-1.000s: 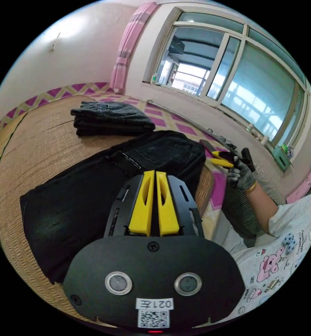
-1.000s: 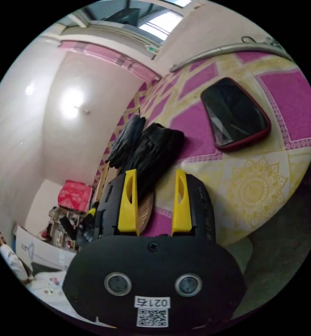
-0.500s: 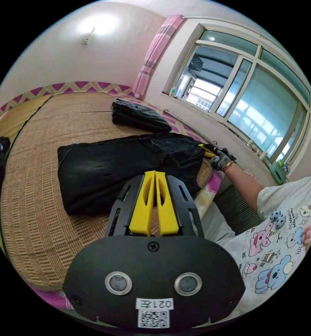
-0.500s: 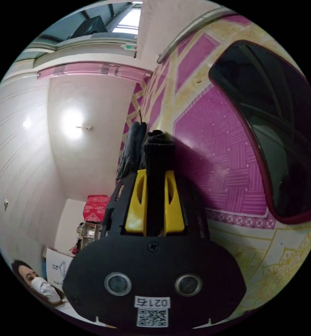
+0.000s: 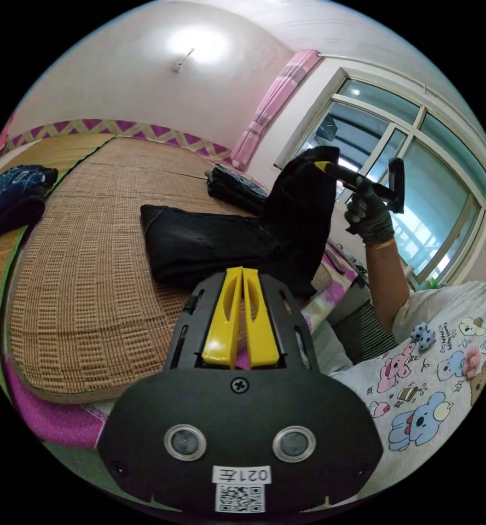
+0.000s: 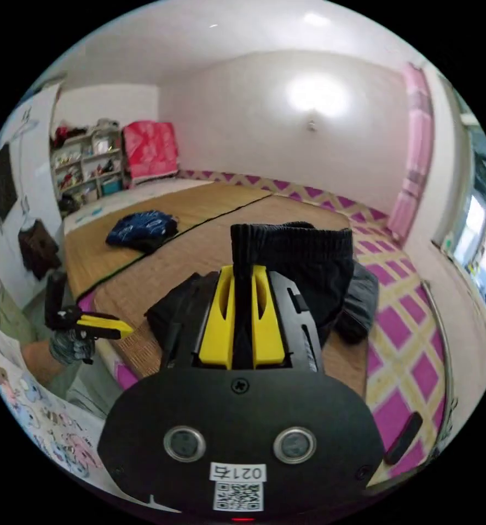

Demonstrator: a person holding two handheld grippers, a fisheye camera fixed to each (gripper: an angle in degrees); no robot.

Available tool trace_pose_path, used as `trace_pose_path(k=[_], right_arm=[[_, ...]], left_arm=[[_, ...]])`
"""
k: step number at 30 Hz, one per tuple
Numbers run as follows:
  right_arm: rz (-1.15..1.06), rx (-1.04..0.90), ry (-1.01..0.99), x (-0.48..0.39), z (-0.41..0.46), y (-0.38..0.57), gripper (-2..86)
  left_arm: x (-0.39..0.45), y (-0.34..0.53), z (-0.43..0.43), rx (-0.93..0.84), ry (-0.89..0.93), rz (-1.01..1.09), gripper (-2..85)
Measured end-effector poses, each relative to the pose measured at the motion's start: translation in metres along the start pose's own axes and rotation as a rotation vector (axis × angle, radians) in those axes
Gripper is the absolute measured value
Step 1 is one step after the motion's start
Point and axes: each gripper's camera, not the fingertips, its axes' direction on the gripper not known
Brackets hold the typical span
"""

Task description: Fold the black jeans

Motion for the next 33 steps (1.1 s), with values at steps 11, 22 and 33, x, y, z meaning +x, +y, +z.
trace_pose_path(k=[11,22,33], right_arm=[[-0.188,-0.229,-0.259,-0.174,0.158,0.106,9.1],[-0.254,-0.374,-0.356,-0.186,0.207,0.134,9.1],[-0.021,-0.464,-0.063,-0.077,0.127,0.196,6.5]], left_arm=[[-0.035,0.005,-0.048,0.018,-0.067,-0.097,-0.9],[-0.04,-0.102,-0.003,0.094,-0.089,-0.053,-1.0],[-0.051,-0.136,0.038,-0.132,-0.185,-0.071,-0.9]])
